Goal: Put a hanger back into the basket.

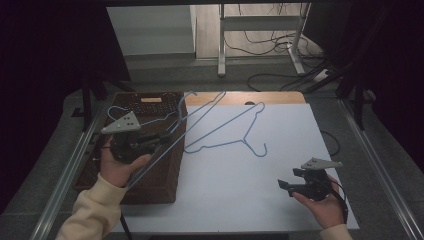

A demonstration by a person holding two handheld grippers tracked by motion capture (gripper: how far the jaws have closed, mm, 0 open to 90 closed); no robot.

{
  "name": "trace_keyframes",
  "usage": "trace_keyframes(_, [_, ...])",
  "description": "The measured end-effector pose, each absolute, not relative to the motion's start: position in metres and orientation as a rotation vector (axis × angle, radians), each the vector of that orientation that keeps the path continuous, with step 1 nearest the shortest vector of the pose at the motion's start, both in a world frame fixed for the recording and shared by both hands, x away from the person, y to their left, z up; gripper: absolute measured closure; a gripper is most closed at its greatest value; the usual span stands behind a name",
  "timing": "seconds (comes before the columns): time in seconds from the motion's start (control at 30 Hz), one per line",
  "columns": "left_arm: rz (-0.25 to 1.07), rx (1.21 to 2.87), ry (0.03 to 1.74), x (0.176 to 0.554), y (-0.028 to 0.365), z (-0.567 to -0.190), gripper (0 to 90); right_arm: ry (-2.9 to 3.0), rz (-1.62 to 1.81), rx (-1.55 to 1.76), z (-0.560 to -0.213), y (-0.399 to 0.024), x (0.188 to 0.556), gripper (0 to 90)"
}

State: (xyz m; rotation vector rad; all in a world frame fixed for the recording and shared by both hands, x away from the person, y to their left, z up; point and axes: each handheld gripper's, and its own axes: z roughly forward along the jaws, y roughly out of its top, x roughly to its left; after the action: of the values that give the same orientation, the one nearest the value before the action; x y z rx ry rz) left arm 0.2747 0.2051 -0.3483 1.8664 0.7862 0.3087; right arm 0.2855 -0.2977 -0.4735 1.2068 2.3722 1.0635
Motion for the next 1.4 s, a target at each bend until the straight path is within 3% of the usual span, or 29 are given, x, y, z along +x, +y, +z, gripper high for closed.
trace_keyframes(0.93, [0.354, 1.780, 0.974, 0.295, 0.276, -0.369, 86.1, 2.395, 1.021, 1.177, -0.476, -0.295, 0.285, 25.7])
trace_keyframes(1.4, [0.341, 1.794, 1.032, 0.306, 0.290, -0.385, 86.1, 2.394, 1.016, 1.168, -0.476, -0.294, 0.285, 25.8])
